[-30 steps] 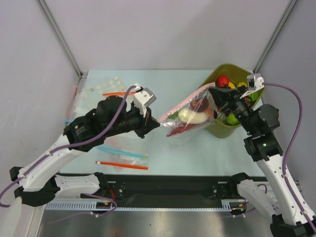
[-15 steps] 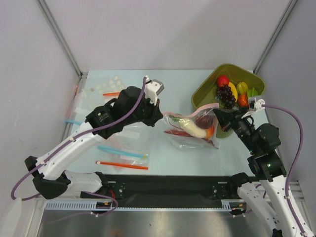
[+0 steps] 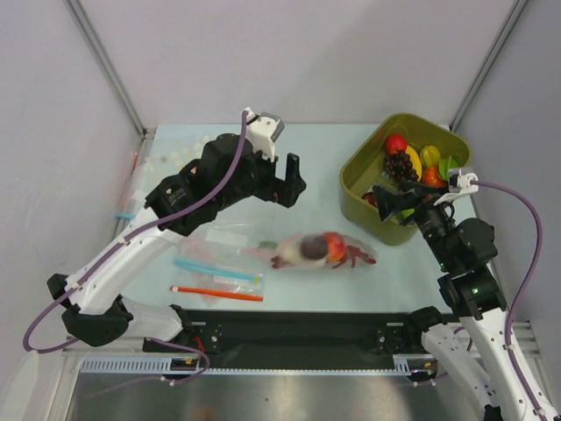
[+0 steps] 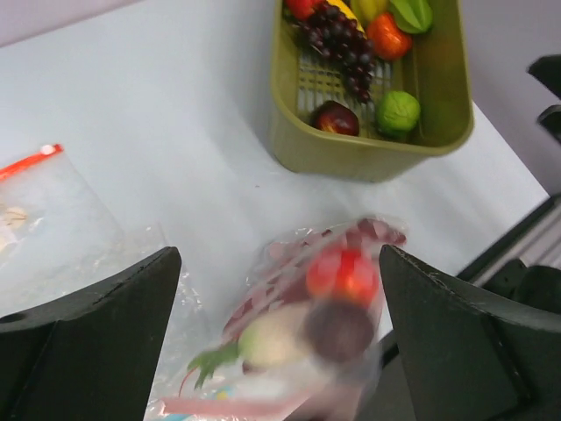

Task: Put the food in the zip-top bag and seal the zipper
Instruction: Place the zipper food storage bag at the center of the board, then reset both arms

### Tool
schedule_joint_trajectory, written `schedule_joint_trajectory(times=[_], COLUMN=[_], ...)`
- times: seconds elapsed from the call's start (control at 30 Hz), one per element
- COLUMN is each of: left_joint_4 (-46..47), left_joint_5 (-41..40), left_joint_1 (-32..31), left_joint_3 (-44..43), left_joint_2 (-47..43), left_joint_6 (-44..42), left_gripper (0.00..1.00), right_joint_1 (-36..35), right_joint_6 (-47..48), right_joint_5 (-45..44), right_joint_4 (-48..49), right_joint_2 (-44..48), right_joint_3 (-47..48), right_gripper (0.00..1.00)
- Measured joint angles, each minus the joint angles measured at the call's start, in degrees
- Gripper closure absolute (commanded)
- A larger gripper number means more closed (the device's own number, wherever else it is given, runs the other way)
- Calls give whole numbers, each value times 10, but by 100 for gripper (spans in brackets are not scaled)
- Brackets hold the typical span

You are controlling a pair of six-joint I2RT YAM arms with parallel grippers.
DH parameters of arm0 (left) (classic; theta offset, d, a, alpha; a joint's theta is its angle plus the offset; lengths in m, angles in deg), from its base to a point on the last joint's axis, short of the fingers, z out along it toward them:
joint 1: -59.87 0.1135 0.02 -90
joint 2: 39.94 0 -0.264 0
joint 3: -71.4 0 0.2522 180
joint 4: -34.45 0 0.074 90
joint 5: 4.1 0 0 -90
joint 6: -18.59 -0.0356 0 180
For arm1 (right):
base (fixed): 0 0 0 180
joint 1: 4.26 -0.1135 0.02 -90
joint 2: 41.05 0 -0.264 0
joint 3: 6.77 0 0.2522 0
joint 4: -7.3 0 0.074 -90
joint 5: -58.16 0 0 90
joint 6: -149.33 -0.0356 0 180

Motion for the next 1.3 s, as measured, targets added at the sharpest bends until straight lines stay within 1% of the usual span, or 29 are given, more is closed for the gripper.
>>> schedule_joint_trajectory(times=[0.1,0.27,0.4,0.5,0.63,0.73,0.87,0.93,1.0,1.13,1.3], left_joint_4=[-1,-2,-2,-3,-4,1,31,36,39,75,143], left_joint_5=[-30,-47,-47,-43,-36,-23,7,17,18,18,20], left_joint_1=[7,36,50,57,80,94,97,97,97,97,97], left_joint_3=[-3,-3,-3,0,28,92,215,259,275,276,303], left_joint_2=[-8,-17,-19,-19,-19,-22,-38,-54,-66,-100,-164], left_joint_6=[6,18,24,35,83,141,207,229,243,250,254], left_gripper=[0,0,0,0,1,6,6,4,0,0,0], right_joint_1=[0,0,0,0,0,0,0,0,0,0,-1], right_joint_6=[-27,-99,-157,-183,-210,-223,-227,-227,-223,-207,-186], right_joint_5=[-71,-183,-227,-233,-238,-247,-249,-248,-248,-247,-246], right_joint_4=[-9,-65,-101,-123,-159,-187,-215,-220,-219,-216,-205], right_joint_2=[-15,-83,-117,-143,-186,-220,-243,-243,-241,-238,-214], right_joint_3=[18,94,115,116,132,144,145,142,139,128,104], right_gripper=[0,0,0,0,0,0,0,0,0,0,0])
